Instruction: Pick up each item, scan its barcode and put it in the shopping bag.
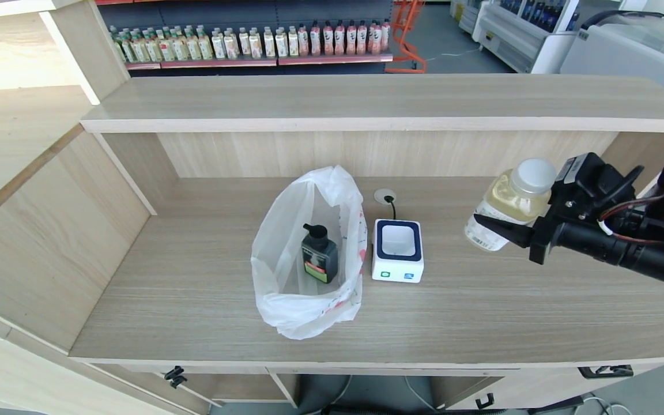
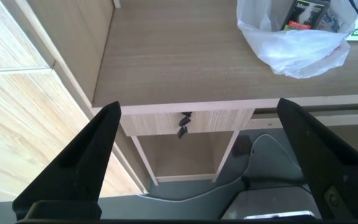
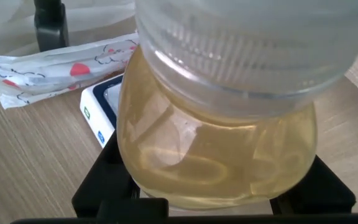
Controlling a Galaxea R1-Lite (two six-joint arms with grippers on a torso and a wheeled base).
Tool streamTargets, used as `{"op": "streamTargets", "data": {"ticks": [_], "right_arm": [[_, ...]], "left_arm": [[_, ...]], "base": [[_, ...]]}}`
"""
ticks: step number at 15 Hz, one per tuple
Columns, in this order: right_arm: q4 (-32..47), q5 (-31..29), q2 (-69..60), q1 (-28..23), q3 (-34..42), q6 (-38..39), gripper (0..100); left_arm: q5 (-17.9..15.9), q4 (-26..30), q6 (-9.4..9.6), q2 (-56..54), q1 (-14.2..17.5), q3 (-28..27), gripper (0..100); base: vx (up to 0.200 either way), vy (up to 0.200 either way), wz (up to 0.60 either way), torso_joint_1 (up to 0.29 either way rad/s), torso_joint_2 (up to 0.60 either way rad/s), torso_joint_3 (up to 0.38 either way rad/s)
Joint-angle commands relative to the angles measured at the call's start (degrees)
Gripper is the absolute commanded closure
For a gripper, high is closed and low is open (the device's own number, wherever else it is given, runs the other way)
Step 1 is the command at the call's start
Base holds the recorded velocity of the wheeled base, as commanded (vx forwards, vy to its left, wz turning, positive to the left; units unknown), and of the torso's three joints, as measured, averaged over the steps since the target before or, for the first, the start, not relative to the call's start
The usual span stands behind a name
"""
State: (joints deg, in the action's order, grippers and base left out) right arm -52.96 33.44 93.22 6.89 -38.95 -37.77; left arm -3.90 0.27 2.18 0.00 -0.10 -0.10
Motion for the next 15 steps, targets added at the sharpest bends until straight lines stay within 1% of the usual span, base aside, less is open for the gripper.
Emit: {"op": "streamTargets", "data": {"ticks": [1, 3, 8, 9, 11, 14, 15], "right_arm": [[-1.5, 0.7, 3.4, 0.4, -0.4, 0.0, 100], [-7.2, 2.8, 7.6, 1.1, -1.3, 0.0, 100], [-16.4, 9.8, 14.8, 1.9, -3.2, 0.1, 100], [-17.2, 10.9, 15.9, 1.9, -3.3, -0.1, 100], [-19.0, 11.9, 18.4, 2.2, -3.7, -0.4, 100], [-25.8, 13.8, 23.3, 3.1, -5.2, -0.3, 100], [-26.0, 13.8, 23.8, 3.9, -6.0, -0.2, 100]], "left_arm": [[0.0, 0.0, -0.07, 0.1, 0.0, 0.0, 0], [0.0, 0.0, -0.16, 0.1, 0.0, 0.0, 0], [0.0, 0.0, -0.16, 0.1, 0.0, 0.1, 0], [0.0, 0.0, -0.16, 0.1, 0.0, 0.0, 0], [0.0, 0.0, -0.16, 0.1, 0.0, 0.0, 0], [0.0, 0.0, -0.16, 0.1, 0.0, 0.0, 0], [0.0, 0.0, -0.16, 0.0, 0.0, 0.0, 0]], "base": [[0.000, 0.000, 0.00, 0.000, 0.00, 0.000], [0.000, 0.000, 0.00, 0.000, 0.00, 0.000], [0.000, 0.000, 0.00, 0.000, 0.00, 0.000], [0.000, 0.000, 0.00, 0.000, 0.00, 0.000], [0.000, 0.000, 0.00, 0.000, 0.00, 0.000], [0.000, 0.000, 0.00, 0.000, 0.00, 0.000], [0.000, 0.000, 0.00, 0.000, 0.00, 0.000]]}}
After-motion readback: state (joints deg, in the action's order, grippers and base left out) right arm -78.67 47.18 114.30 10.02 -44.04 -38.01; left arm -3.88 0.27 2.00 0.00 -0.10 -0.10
